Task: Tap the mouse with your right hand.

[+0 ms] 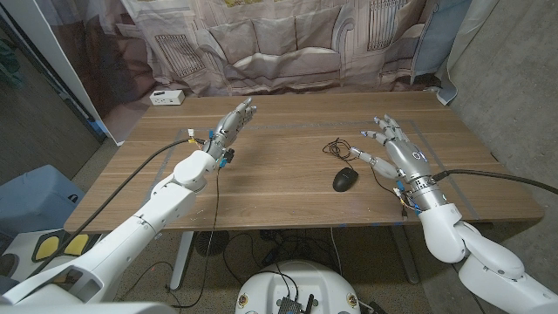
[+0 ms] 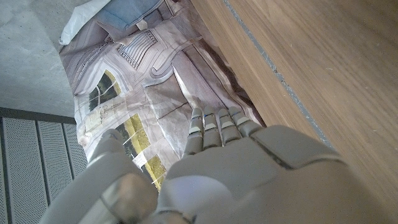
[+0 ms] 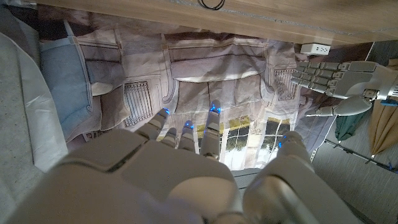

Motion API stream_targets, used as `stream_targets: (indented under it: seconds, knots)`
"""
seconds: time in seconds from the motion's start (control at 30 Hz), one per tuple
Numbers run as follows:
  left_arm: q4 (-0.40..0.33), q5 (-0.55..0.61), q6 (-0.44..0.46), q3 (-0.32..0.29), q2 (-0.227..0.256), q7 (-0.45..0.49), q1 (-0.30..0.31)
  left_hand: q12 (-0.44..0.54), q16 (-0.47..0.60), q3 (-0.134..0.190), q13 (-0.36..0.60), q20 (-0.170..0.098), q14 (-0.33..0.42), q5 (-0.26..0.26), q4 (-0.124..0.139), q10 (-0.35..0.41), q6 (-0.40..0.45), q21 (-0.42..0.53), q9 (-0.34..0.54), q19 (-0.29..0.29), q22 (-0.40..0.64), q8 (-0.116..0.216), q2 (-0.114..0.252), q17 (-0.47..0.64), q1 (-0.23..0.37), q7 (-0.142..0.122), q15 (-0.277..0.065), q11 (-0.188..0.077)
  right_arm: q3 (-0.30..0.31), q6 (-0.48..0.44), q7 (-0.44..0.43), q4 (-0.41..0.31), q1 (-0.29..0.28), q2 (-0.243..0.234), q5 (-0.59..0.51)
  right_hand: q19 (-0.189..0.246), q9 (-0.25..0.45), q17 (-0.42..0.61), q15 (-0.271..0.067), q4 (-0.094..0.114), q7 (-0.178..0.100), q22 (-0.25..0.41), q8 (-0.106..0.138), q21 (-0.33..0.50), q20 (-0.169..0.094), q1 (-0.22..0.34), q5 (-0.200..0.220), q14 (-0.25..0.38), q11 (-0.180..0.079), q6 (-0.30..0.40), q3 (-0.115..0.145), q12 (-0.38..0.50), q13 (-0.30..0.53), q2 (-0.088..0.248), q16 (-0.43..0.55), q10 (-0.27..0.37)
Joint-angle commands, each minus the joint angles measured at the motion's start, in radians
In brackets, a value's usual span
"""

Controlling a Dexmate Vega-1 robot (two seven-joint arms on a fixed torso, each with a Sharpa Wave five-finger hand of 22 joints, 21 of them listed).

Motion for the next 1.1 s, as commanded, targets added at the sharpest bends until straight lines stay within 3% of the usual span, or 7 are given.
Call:
stream_targets:
  seconds: [0.03, 0.5, 1.1]
  knots:
    - [0.001, 0.002, -0.007, -0.004, 0.002, 0.003, 0.001, -0.002, 0.0, 0.004, 0.003, 0.005, 0.0, -0.003, -0.008, 0.001, 0.008, -0.002, 0.002, -0.008, 0.005, -0.001, 0.006, 0.005, 0.004, -0.001, 0.002, 0.002, -0.019, -0.092, 0.084, -0.045, 0.014, -0.044, 0.018, -0.034, 0.004, 0.006, 0.0, 0.005, -0.008, 0.006, -0.004, 0.001, 0.008, 0.0, -0.008, -0.053, 0.004, -0.001, -0.004, 0.0, 0.006, 0.011, -0.001, -0.032]
    - [-0.011, -0.002, -0.008, -0.013, 0.008, 0.011, 0.014, -0.003, 0.0, 0.004, 0.003, 0.005, -0.002, -0.003, -0.009, 0.003, 0.009, -0.001, 0.002, -0.009, 0.005, -0.003, 0.007, 0.005, 0.003, -0.001, 0.002, 0.0, -0.055, -0.172, 0.147, -0.073, 0.043, -0.089, 0.026, -0.114, 0.005, 0.008, 0.0, 0.009, -0.008, 0.007, -0.008, 0.0, 0.009, -0.009, -0.013, -0.11, 0.001, -0.002, -0.007, -0.001, 0.006, 0.018, 0.002, -0.108]
    - [-0.03, -0.004, 0.015, -0.012, 0.016, 0.018, 0.028, -0.004, 0.001, 0.004, 0.004, 0.009, -0.002, -0.004, -0.011, 0.003, 0.01, -0.001, 0.002, -0.011, 0.005, -0.005, 0.008, 0.005, 0.003, -0.003, 0.002, 0.0, -0.087, -0.221, 0.19, -0.091, 0.064, -0.138, 0.064, -0.152, 0.006, 0.008, 0.0, 0.008, -0.01, 0.008, -0.002, 0.006, 0.013, -0.003, -0.014, -0.136, 0.0, 0.015, 0.001, 0.004, 0.007, 0.036, 0.007, -0.146]
